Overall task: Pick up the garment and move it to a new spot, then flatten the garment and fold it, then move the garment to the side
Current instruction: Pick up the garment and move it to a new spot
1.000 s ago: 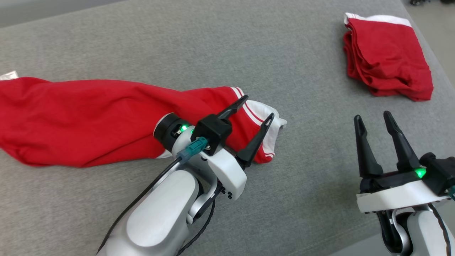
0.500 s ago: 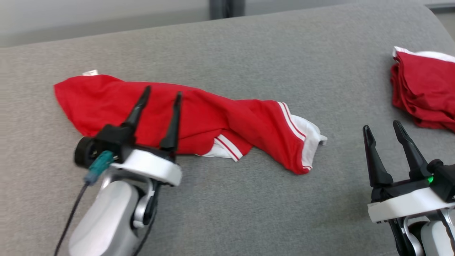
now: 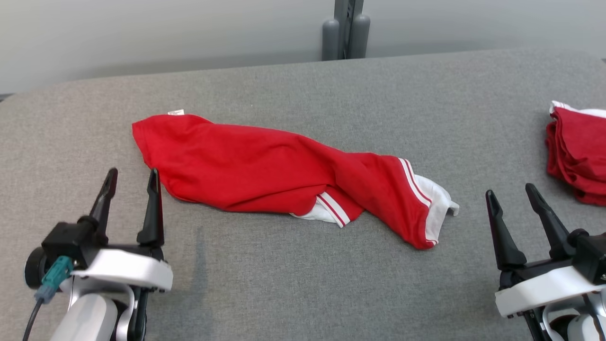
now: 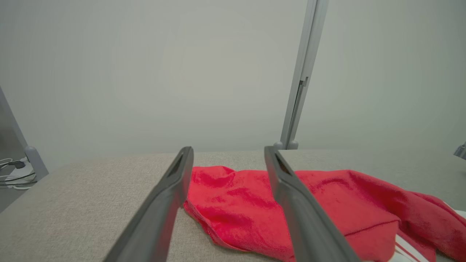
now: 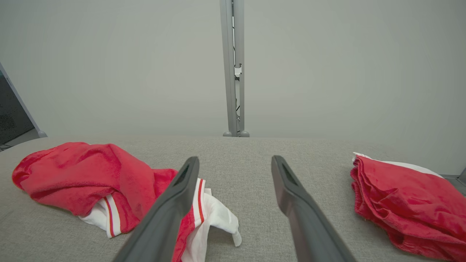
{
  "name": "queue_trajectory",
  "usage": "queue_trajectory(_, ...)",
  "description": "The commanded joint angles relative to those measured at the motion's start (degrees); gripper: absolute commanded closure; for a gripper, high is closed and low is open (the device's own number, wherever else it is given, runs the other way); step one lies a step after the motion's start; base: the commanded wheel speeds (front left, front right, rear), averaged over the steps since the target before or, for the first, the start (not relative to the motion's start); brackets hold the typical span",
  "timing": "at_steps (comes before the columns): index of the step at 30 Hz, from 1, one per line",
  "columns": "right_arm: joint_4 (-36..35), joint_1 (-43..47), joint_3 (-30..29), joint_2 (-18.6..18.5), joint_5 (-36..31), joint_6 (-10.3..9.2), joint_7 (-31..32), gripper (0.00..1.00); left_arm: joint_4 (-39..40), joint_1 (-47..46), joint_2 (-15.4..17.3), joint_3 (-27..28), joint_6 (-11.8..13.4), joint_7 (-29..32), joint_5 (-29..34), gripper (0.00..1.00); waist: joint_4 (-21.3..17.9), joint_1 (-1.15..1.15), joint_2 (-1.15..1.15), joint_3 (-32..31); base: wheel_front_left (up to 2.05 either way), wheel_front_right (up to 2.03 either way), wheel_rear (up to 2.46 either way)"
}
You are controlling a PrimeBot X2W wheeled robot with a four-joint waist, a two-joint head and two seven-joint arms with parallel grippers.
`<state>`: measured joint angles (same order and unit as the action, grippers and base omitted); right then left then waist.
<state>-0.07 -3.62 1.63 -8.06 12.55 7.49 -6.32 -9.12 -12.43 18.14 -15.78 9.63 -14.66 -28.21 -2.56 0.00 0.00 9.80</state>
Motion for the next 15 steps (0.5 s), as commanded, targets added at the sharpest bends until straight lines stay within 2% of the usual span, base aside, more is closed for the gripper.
queue_trajectory(1, -0.2, 0.9, -0.2, -0.3, -0.4, 0.01, 0.3, 0.00, 0.6, 1.4, 0.6, 0.3, -0.1, -0.2, -0.1, 0.00, 0.4, 0.00, 0.00, -1.1, 0.00, 0.00, 0.00)
queue_trajectory(15, -0.7, 5.2, 0.3, -0.6, -0.7, 0.01, 2.7, 0.00, 5.5, 10.6, 1.0, 1.2, 1.5, -0.5, 0.6, 0.00, 0.7, 0.00, 0.00, -6.6, 0.00, 0.00, 0.00)
